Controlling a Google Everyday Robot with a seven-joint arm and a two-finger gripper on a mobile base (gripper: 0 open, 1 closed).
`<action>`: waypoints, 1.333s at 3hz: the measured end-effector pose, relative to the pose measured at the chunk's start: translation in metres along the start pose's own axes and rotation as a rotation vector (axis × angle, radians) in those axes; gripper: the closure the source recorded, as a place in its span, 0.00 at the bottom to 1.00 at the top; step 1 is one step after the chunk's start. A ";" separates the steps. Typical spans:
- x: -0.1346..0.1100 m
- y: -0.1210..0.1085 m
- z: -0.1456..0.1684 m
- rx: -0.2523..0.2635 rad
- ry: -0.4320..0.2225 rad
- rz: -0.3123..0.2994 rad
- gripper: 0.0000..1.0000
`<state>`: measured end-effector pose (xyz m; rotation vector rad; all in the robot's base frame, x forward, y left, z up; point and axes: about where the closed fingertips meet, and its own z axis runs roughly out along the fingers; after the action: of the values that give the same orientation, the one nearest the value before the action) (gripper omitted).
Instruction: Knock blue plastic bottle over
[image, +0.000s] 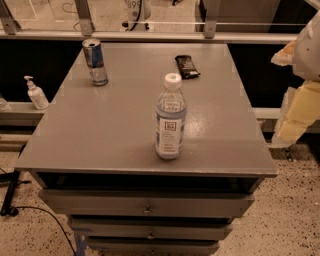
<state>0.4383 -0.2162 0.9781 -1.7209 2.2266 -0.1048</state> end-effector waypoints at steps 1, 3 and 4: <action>-0.002 -0.001 0.000 0.005 -0.010 -0.001 0.00; -0.036 0.003 0.028 -0.051 -0.252 0.025 0.00; -0.059 0.008 0.042 -0.105 -0.423 0.051 0.00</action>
Offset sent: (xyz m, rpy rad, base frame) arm 0.0199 0.0459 -0.0267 0.2751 -0.0070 0.0665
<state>0.4562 -0.1522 0.9483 -1.5594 1.9856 0.3613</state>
